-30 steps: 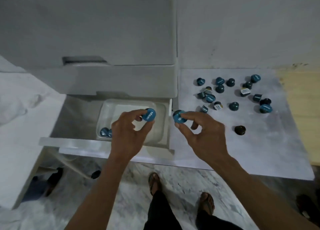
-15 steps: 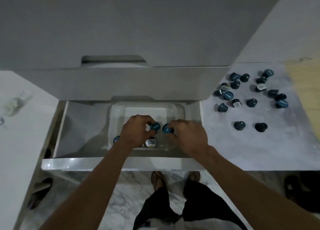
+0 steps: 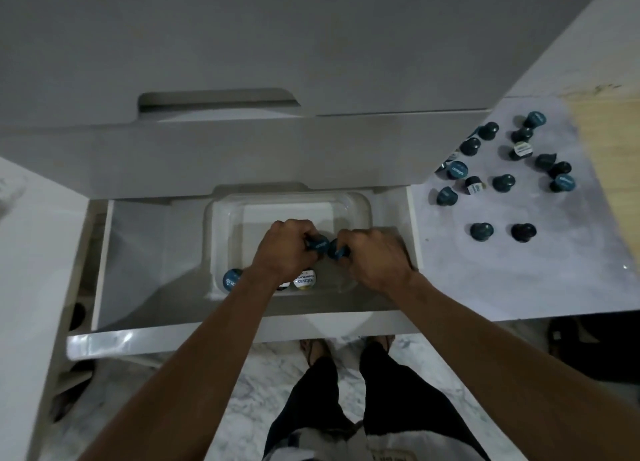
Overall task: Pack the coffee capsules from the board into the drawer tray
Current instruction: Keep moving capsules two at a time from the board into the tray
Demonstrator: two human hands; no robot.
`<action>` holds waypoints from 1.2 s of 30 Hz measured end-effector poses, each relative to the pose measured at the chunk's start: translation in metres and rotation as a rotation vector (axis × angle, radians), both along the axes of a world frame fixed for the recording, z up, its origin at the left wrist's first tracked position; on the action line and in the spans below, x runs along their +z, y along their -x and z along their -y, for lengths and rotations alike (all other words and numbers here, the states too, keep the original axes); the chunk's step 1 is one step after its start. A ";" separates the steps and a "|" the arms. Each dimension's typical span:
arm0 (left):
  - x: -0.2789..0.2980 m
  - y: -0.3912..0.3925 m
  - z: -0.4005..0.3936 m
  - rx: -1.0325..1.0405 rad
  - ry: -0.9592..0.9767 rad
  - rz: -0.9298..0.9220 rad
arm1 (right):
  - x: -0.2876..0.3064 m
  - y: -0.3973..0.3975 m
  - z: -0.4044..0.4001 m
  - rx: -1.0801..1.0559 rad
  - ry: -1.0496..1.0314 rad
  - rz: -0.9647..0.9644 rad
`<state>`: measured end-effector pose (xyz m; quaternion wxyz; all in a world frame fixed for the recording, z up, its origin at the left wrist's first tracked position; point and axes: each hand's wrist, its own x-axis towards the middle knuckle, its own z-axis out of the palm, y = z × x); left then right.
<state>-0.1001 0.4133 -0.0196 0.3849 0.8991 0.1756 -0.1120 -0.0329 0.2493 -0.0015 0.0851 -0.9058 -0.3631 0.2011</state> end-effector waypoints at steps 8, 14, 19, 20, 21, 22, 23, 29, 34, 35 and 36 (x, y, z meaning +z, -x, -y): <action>0.002 0.003 -0.002 -0.037 0.025 -0.029 | 0.001 0.001 0.003 -0.012 0.045 -0.024; -0.003 0.003 0.000 -0.064 0.010 -0.004 | 0.003 -0.002 0.002 -0.013 0.060 -0.061; -0.007 0.001 -0.001 -0.057 0.009 0.000 | -0.001 -0.002 0.002 -0.004 0.012 0.022; -0.008 0.000 -0.001 -0.057 0.014 0.001 | -0.001 -0.002 0.002 0.010 0.011 0.051; -0.008 0.000 -0.001 -0.059 0.019 0.002 | -0.002 -0.001 0.002 0.030 0.020 0.076; -0.009 -0.001 0.000 -0.066 0.020 0.000 | -0.002 0.000 0.002 0.052 0.039 0.098; -0.009 -0.001 0.000 -0.076 0.020 -0.003 | -0.002 0.000 0.001 0.068 0.052 0.109; -0.009 -0.002 0.002 -0.181 -0.019 -0.048 | -0.001 0.001 0.003 0.090 0.104 0.056; -0.006 -0.001 0.004 -0.213 -0.009 -0.079 | -0.003 0.001 0.004 0.088 0.137 0.014; -0.005 0.000 0.005 -0.217 -0.006 -0.082 | -0.003 0.001 0.004 0.084 0.139 0.002; -0.005 0.000 0.005 -0.221 -0.006 -0.087 | -0.004 0.002 0.005 0.083 0.141 -0.010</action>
